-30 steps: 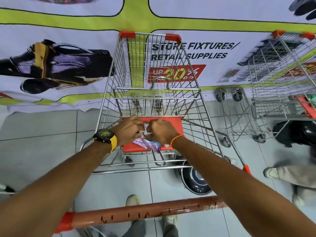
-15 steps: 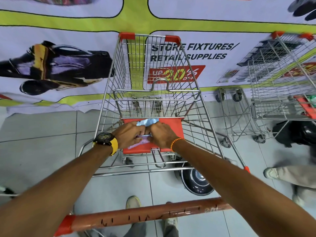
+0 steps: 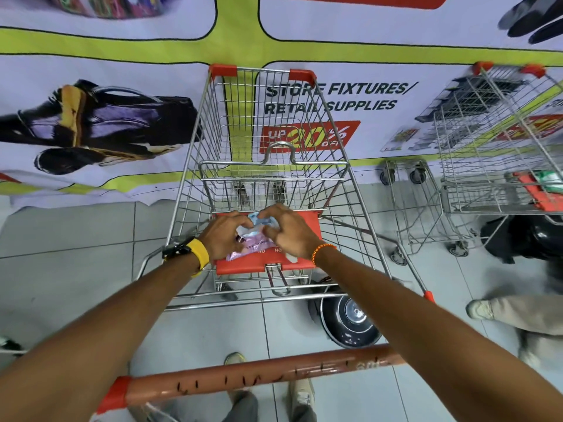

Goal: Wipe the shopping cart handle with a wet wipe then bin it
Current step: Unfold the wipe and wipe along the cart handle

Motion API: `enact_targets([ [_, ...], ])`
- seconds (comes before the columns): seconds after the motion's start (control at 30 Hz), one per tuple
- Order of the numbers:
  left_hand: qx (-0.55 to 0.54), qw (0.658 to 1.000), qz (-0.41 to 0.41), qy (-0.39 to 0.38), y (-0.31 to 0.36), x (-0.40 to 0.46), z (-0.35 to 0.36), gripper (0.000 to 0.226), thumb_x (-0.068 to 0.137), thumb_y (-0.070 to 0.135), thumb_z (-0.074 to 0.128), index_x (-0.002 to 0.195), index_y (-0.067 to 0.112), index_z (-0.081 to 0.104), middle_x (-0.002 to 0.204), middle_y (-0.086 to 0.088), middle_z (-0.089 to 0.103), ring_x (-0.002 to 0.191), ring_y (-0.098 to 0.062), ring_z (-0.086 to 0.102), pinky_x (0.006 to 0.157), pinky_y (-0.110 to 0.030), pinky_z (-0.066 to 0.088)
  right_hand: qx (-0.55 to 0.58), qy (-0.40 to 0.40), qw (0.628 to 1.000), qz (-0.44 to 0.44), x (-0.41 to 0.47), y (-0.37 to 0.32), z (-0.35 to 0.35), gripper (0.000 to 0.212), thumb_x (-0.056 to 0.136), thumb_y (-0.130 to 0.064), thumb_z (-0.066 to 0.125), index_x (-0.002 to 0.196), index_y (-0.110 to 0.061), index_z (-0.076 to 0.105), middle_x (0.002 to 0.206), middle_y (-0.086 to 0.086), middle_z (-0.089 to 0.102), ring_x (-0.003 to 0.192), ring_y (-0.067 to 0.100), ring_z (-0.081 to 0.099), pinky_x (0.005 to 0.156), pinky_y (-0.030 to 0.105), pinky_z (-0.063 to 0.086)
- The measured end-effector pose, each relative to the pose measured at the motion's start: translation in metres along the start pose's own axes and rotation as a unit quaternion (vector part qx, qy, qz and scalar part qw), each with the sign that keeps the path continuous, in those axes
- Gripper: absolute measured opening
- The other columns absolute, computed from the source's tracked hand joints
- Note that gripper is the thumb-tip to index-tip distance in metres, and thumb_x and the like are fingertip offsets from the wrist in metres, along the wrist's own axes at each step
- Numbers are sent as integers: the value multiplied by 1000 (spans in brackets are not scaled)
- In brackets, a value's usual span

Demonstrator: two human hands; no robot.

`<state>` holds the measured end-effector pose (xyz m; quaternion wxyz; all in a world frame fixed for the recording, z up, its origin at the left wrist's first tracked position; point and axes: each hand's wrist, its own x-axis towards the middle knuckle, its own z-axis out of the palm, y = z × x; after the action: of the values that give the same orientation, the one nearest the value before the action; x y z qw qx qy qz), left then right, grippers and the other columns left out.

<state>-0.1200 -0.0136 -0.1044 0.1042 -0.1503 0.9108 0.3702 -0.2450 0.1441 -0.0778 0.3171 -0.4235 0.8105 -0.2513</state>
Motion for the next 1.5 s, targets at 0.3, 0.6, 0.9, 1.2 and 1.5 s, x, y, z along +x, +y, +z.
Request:
enact_targets([
  [0.3, -292, 953, -58, -48, 44, -32, -24, 31, 98, 33, 47, 122, 17, 57, 122, -9, 65, 110, -27, 62, 92, -45, 51, 372, 39, 925, 70, -32, -41, -33, 46, 87, 16, 53, 122, -15, 51, 119, 7, 54, 103, 24, 57, 78, 40, 59],
  [0.6, -476, 866, -116, 98, 85, -90, -62, 19, 90, 11, 62, 104, -1, 65, 101, -18, 72, 89, -25, 66, 78, -36, 55, 406, 121, 901, 90, -72, -92, -66, 49, 76, 10, 77, 117, -8, 57, 106, 8, 60, 97, 27, 63, 70, 41, 62],
  [0.9, -526, 824, -121, 171, 144, -149, -90, 6, 77, 8, 76, 80, 6, 72, 83, -13, 73, 74, -23, 63, 61, -25, 52, 220, 136, 966, -3, -131, -146, -77, 18, 85, -12, 76, 72, -25, 73, 82, -8, 72, 79, -1, 67, 77, 23, 56],
  [1.2, -526, 822, -92, 199, 198, -212, -80, 18, 81, 8, 71, 98, 1, 71, 84, -9, 76, 66, -15, 67, 52, -20, 51, 374, 109, 921, 0, -211, -172, -56, 8, 89, -8, 71, 90, -2, 77, 87, 10, 77, 76, 13, 70, 72, 24, 58],
  [1.5, -426, 847, -189, 255, 136, -274, -49, 27, 90, 35, 61, 101, 12, 72, 102, -9, 76, 97, -30, 70, 88, -52, 56, 439, 161, 877, 112, -266, -150, -39, 27, 86, 12, 59, 105, -8, 58, 85, 9, 64, 75, 24, 65, 70, 43, 59],
])
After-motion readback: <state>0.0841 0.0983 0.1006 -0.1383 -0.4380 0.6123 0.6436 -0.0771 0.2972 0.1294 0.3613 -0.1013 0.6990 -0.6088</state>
